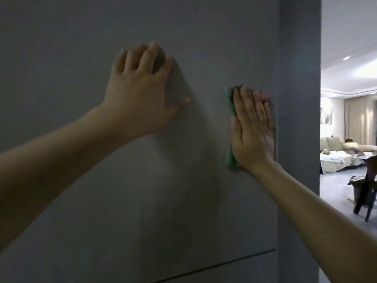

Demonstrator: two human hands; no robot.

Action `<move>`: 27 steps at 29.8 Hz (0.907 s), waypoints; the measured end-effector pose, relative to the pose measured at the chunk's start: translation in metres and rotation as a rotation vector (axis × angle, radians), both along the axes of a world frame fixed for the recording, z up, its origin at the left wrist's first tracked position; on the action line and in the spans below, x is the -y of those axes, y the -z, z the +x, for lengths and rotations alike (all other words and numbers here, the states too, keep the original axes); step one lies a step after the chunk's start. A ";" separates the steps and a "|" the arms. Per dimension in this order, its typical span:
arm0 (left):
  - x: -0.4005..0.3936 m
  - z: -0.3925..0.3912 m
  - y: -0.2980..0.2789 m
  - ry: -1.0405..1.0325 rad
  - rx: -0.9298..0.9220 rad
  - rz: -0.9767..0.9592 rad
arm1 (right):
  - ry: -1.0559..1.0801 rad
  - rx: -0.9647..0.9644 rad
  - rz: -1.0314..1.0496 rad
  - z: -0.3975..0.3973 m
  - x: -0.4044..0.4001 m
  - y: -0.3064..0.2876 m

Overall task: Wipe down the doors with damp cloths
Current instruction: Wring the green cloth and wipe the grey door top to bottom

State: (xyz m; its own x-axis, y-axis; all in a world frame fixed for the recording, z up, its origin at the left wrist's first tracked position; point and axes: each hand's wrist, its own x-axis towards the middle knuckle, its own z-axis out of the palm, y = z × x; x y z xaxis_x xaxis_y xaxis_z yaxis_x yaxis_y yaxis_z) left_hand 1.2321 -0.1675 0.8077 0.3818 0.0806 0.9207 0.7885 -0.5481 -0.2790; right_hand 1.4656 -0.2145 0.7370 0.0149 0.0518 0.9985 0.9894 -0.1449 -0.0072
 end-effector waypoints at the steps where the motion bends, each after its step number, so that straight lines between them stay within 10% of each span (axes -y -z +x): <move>1: 0.001 0.003 0.003 -0.003 0.011 -0.008 | -0.010 -0.091 0.038 -0.011 -0.005 0.006; 8: 0.001 -0.001 0.004 -0.135 0.073 -0.046 | 0.004 0.332 -0.199 -0.001 0.005 0.028; 14: -0.013 -0.009 0.013 -0.066 0.037 -0.015 | 0.062 -0.234 0.044 -0.004 -0.009 -0.041; 20: -0.020 -0.011 0.019 -0.051 0.040 0.009 | -0.002 0.463 -0.216 0.008 0.004 0.020; 25: -0.015 -0.013 0.018 0.013 0.050 -0.040 | 0.025 -0.039 -0.026 0.009 0.002 -0.019; 27: -0.012 -0.014 0.022 0.019 0.085 -0.015 | 0.030 0.073 -0.034 -0.014 -0.009 0.006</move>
